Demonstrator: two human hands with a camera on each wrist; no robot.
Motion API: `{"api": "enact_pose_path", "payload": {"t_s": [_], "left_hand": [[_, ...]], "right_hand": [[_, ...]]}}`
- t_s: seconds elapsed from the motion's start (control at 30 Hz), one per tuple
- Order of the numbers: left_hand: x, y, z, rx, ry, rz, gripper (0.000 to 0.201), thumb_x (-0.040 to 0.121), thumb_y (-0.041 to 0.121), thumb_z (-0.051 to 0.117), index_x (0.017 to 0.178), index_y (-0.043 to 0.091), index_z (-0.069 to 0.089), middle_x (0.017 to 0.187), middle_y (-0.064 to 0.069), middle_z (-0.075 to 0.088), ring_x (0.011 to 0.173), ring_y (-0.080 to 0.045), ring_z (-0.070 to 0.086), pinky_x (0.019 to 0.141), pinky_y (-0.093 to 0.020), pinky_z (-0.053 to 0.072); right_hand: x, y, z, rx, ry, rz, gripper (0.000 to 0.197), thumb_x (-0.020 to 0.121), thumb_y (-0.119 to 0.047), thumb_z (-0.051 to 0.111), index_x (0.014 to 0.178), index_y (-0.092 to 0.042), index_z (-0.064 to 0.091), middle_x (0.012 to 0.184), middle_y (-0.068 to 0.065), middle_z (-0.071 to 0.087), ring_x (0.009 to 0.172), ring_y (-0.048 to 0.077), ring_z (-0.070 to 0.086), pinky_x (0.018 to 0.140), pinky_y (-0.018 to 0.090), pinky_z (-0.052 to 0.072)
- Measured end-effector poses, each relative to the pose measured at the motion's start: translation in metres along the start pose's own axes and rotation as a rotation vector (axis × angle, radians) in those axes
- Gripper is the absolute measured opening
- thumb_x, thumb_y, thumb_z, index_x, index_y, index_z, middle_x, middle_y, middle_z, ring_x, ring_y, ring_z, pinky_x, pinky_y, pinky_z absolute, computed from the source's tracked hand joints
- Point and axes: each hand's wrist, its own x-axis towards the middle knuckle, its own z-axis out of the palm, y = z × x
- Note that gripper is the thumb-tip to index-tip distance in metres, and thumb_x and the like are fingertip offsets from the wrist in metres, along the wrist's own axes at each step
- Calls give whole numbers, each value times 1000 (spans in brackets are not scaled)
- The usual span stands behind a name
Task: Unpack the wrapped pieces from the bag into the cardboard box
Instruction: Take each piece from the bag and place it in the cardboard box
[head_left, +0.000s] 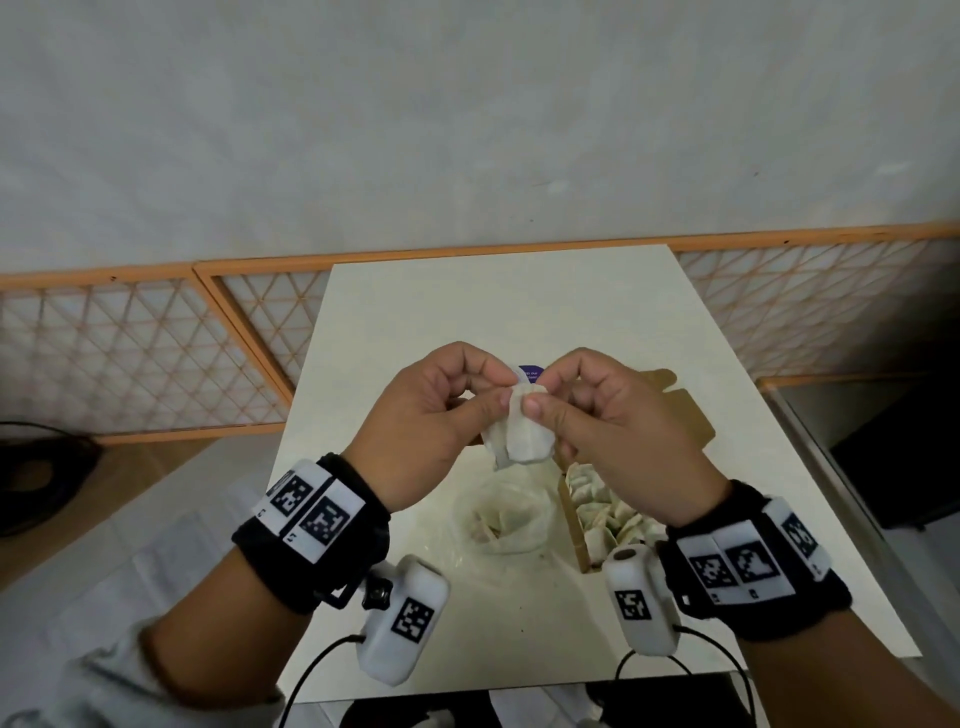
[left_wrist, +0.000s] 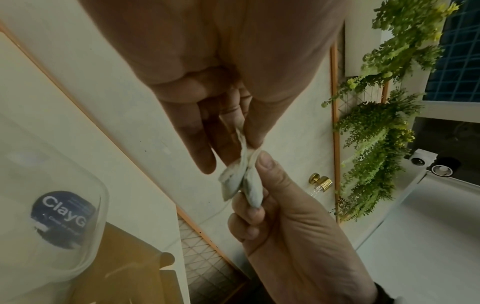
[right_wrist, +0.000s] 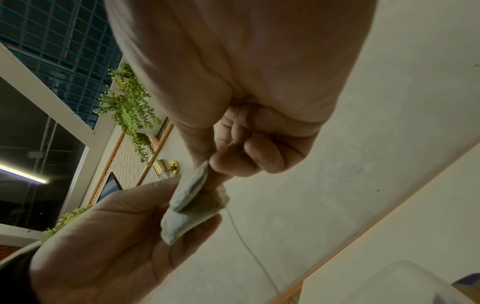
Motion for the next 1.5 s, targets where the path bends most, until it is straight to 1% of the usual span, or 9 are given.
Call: {"api": "enact_pose_path", "payload": {"t_s": [0.13, 0.2, 0.4, 0.47, 0.53, 0.63, 0.87, 1.13, 1.5], "left_hand": [[1, 1, 2, 69, 28, 74, 8, 95, 15, 68, 100, 20, 71, 90, -7, 70, 79, -48, 62, 74, -54, 53], [1, 0, 3, 94, 33, 103, 10, 95, 17, 67, 103, 18, 70, 92, -10, 70, 84, -53, 59, 76, -57, 52], [-1, -7, 15, 98, 41, 94, 13, 93, 24, 70, 105, 18, 70, 94, 0, 71, 87, -51, 60, 78, -55, 53], [-4, -14, 20, 116, 20, 64, 12, 94, 26, 71, 103, 19, 70, 96, 1, 71, 85, -45, 64, 78, -51, 55], [-5, -26, 24, 197, 6, 12, 9, 96, 26, 73, 102, 21, 69, 96, 5, 70, 81, -31, 70, 75, -35, 55], [-10, -52, 24, 440, -36, -107, 6, 96, 35, 70, 97, 31, 67, 97, 16, 70, 72, -14, 73, 64, -19, 51], [-34, -117, 12, 929, -276, -283, 19, 97, 55, 58, 108, 39, 59, 111, 26, 64, 70, 2, 68, 71, -13, 44], [-43, -137, 11, 1080, -372, -332, 22, 99, 51, 54, 117, 39, 60, 116, 24, 64, 109, -3, 62, 93, -22, 47], [-40, -152, 7, 1032, -346, -301, 14, 98, 40, 61, 110, 37, 68, 104, 17, 62, 87, -3, 63, 80, -15, 46]], "right_hand": [[2, -1, 2, -48, -1, 13, 27, 93, -30, 76, 118, -24, 70, 81, 26, 66, 65, 19, 56, 67, 36, 49], [1, -2, 1, -85, -19, -14, 19, 94, -32, 74, 108, -19, 76, 77, 20, 67, 65, 15, 55, 63, 34, 48], [-4, 10, -14, -175, -34, -39, 30, 94, -42, 74, 92, -13, 77, 87, 28, 68, 78, 46, 63, 71, 61, 53], [-10, 10, -27, -219, 0, -37, 22, 96, -37, 75, 92, -16, 79, 86, 17, 74, 77, 42, 66, 70, 56, 56], [-17, 10, -46, -254, 44, -33, 19, 97, -27, 73, 87, -11, 76, 75, 4, 72, 63, 18, 64, 62, 35, 53], [-27, 15, -85, -285, 122, 15, 19, 99, -21, 70, 83, -12, 67, 65, 7, 68, 55, 11, 63, 56, 22, 48], [-52, 75, -150, -520, 201, 210, 17, 99, -24, 70, 83, -22, 65, 67, -1, 68, 59, 11, 63, 59, 31, 54], [-66, 146, -162, -781, 113, 465, 23, 97, -34, 70, 77, -27, 63, 70, -8, 67, 69, 11, 63, 66, 27, 48], [-27, 170, -151, -1116, -29, 530, 19, 102, -32, 59, 111, -17, 64, 108, 4, 65, 96, 25, 65, 83, 35, 52]]}}
